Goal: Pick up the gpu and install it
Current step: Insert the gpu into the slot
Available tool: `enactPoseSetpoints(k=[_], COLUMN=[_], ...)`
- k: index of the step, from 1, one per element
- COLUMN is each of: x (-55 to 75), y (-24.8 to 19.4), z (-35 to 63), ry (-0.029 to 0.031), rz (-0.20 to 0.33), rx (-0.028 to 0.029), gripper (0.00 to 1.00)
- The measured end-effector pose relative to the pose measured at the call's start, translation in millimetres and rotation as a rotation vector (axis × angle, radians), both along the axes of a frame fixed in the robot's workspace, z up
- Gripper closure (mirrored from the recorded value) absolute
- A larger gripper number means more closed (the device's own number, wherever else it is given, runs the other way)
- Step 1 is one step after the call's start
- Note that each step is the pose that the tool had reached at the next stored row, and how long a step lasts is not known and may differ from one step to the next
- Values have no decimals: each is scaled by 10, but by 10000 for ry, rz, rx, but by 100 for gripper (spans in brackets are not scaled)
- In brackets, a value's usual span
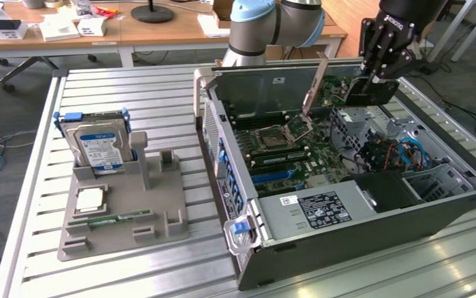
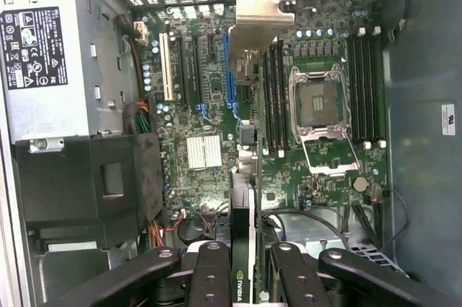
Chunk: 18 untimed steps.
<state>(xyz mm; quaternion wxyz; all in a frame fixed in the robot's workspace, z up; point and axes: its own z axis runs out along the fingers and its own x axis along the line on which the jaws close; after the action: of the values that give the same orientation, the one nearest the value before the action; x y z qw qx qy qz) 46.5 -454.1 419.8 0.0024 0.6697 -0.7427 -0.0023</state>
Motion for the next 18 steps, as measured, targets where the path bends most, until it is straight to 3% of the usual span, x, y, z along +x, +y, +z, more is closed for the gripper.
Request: enactPoseSetpoints(k=[9, 14, 18], x=[-3, -25, -38], y=[0, 0, 0], z=[-3, -14, -31], ry=[-1, -7, -11], rz=[402, 415, 441], rx=[12, 204, 228], gripper=[74, 74, 74])
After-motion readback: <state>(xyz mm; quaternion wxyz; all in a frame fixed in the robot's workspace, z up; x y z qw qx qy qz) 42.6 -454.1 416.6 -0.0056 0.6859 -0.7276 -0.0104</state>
